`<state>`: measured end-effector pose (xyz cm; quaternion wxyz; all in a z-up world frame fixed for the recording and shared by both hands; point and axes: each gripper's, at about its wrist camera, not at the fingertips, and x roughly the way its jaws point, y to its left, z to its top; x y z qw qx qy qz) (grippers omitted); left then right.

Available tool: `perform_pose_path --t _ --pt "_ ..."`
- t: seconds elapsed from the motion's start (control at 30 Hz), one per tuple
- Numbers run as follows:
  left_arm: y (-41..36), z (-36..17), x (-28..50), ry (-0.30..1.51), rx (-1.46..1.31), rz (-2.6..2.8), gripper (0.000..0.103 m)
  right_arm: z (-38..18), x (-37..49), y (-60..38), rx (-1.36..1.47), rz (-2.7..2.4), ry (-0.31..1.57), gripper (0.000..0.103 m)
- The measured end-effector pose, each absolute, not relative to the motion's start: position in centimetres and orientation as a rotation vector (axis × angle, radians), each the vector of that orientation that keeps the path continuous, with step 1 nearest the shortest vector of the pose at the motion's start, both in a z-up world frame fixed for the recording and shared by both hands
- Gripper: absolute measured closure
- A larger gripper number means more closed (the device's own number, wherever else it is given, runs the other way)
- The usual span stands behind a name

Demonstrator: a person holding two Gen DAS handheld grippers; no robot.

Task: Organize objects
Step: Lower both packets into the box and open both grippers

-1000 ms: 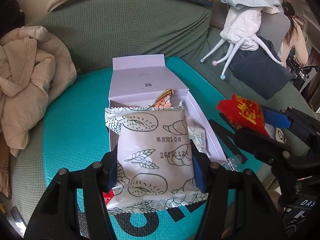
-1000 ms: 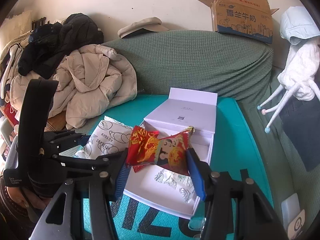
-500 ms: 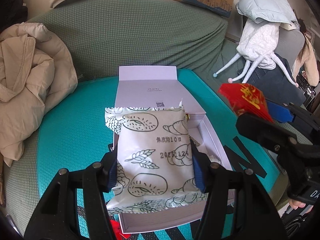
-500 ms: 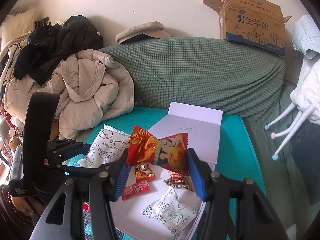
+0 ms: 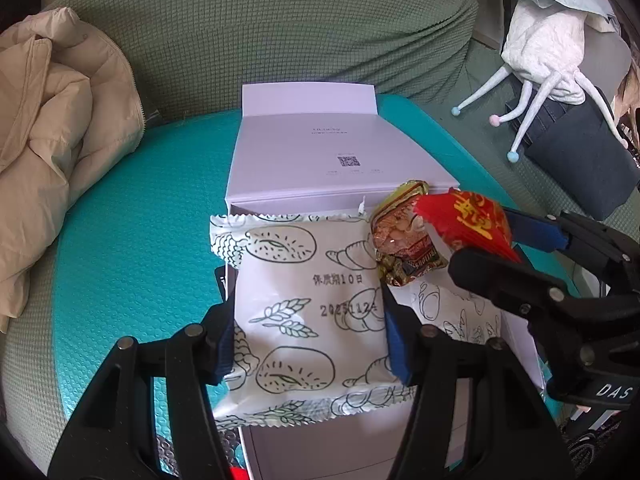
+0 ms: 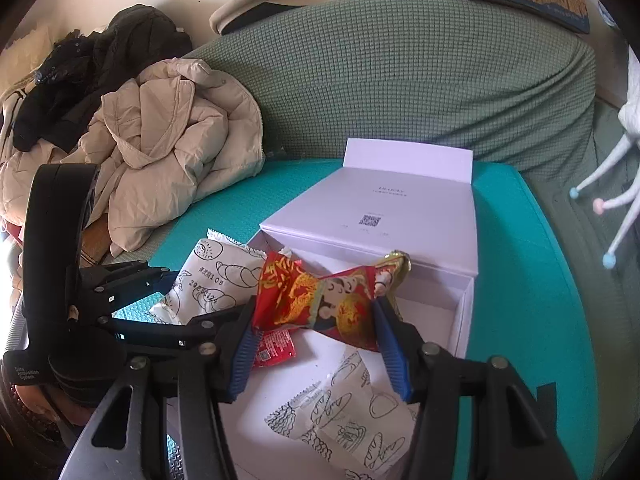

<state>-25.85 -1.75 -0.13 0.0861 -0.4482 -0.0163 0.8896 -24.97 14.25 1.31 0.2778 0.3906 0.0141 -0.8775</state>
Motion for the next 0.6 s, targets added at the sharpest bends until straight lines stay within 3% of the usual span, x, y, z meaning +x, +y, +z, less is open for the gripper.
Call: perform_pose_path --t 0.6 --pt "-1.0 -3.1 -24.1 0.110 -1.412 2.657 0.045 -2.1 -23.7 13.2 1.156 -2.347 0.225 0.047"
